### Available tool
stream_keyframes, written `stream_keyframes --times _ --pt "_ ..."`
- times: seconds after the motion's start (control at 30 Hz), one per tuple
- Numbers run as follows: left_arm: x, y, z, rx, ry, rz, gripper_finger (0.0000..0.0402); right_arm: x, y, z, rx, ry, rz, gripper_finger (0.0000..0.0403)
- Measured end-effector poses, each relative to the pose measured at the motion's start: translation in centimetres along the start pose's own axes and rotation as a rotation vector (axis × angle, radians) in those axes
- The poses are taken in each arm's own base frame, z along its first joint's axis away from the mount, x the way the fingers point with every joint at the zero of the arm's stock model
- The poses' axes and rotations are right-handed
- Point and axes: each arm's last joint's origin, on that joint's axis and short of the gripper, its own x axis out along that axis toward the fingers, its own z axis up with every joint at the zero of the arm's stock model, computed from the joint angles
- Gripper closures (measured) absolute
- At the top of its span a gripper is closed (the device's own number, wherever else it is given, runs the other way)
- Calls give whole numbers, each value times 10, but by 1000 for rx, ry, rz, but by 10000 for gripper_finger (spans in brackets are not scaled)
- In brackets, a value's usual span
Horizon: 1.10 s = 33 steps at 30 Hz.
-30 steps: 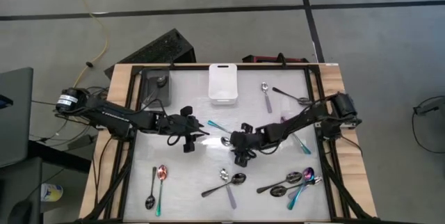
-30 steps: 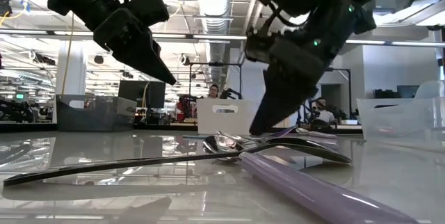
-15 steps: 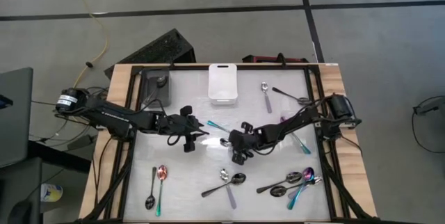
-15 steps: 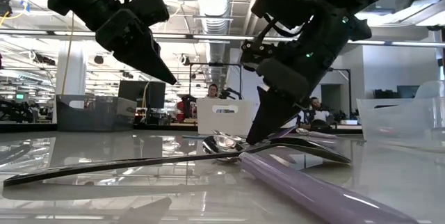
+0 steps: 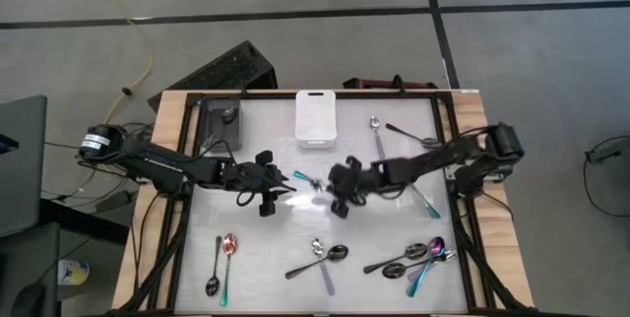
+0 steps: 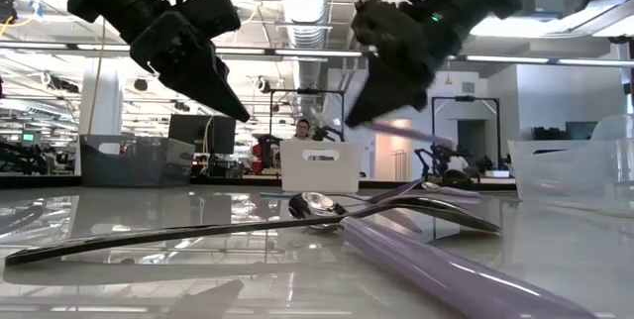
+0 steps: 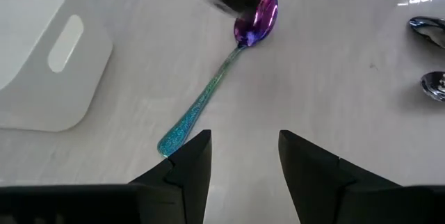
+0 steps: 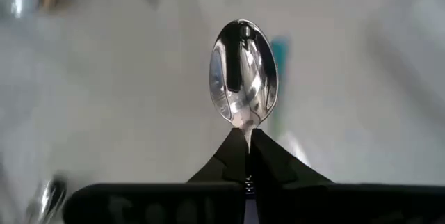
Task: Sort silverware by color (type)
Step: Put the purple spoon into the white bin
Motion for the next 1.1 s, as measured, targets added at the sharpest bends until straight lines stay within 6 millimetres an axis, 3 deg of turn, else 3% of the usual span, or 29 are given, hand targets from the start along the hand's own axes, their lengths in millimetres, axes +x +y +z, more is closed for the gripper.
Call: stream_keyframes --times 0.2,0.37,0.47,0.6,0.8,1.1 --pt "0 -1 0 2 2 -3 248 -21 -55 50 163 -241 -27 376" --pt "-1 -4 0 2 -3 -12 248 -17 -108 88 351 -324 -23 375" --pt "-1 -4 0 -10 -3 -16 248 -3 -134 109 431 -349 -51 375" --pt "-2 -7 0 -21 -3 -21 248 26 -156 119 516 -286 -90 375" --pt "-3 -10 -1 -18 1 -34 248 61 -171 123 554 -235 -128 371" --pt "-3 -12 -3 -15 17 -37 248 68 -181 117 558 -192 -224 357"
